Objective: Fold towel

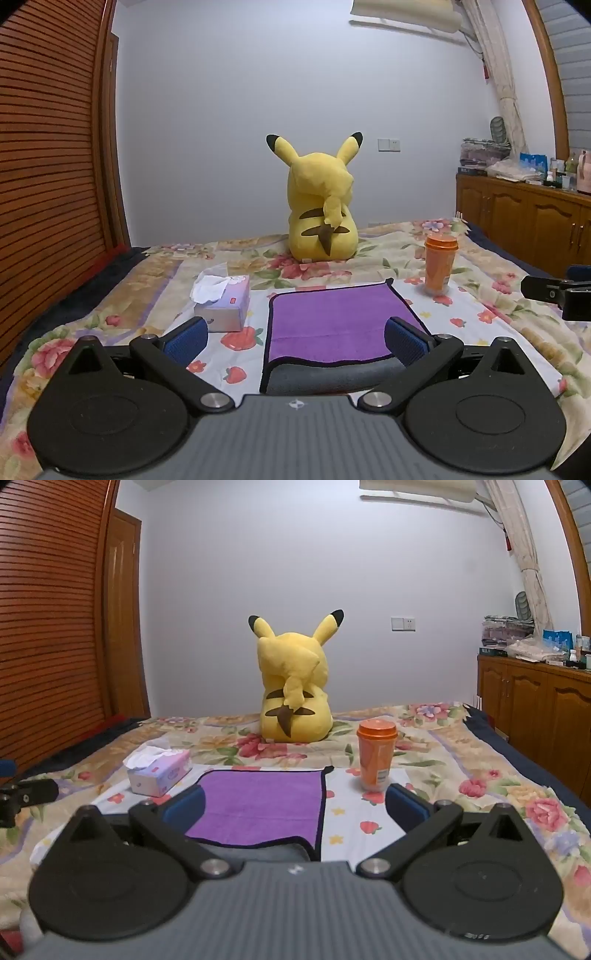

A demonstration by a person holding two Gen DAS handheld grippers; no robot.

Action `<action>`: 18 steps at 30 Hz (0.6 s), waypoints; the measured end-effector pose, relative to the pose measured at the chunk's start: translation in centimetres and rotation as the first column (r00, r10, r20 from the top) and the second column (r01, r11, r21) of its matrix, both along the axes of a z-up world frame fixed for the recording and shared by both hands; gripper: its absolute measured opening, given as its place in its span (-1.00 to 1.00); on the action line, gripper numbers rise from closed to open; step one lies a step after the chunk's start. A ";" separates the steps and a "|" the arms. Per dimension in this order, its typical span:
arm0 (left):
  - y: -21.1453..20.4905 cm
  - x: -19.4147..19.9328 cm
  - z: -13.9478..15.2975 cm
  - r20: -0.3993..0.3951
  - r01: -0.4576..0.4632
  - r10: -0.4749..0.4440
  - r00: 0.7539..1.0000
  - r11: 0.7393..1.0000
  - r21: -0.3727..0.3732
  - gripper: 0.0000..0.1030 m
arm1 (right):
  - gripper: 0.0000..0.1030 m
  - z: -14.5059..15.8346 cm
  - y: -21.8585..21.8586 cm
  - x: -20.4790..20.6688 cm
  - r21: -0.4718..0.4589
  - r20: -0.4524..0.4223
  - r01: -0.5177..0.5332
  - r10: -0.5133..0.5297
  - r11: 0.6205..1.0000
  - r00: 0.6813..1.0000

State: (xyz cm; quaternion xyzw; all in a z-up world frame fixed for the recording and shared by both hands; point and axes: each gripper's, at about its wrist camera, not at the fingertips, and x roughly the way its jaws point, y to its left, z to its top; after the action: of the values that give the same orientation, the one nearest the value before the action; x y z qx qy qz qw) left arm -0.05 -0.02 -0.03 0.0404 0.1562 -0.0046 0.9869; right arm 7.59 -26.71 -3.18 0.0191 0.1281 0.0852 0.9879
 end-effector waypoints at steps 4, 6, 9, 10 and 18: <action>0.0 0.0 0.0 0.000 -0.001 0.001 1.000 1.000 0.003 1.00 | 1.00 0.0 0.0 0.0 0.009 -0.004 -0.001 0.001 1.000 1.000; 0.0 0.0 0.0 0.000 -0.002 0.002 1.000 1.000 0.004 1.00 | 1.00 0.0 -0.1 0.0 0.008 -0.003 -0.001 0.001 1.000 1.000; 0.0 0.0 0.0 0.000 -0.001 0.001 1.000 1.000 0.006 1.00 | 1.00 0.0 -0.2 0.1 0.009 -0.002 -0.001 0.001 1.000 1.000; 0.0 0.0 0.0 -0.001 -0.001 0.001 1.000 1.000 0.006 1.00 | 1.00 0.0 -0.1 0.0 0.008 -0.002 0.001 -0.001 1.000 1.000; 0.1 0.0 0.0 -0.003 0.000 0.000 1.000 1.000 0.009 1.00 | 1.00 0.1 -0.3 0.0 0.009 0.007 0.002 -0.002 1.000 1.000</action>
State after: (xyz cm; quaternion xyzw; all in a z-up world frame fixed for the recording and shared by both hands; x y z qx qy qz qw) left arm -0.01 0.04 -0.05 0.0447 0.1578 -0.0039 0.9865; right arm 7.64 -26.99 -3.08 0.0232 0.1242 0.0848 0.9884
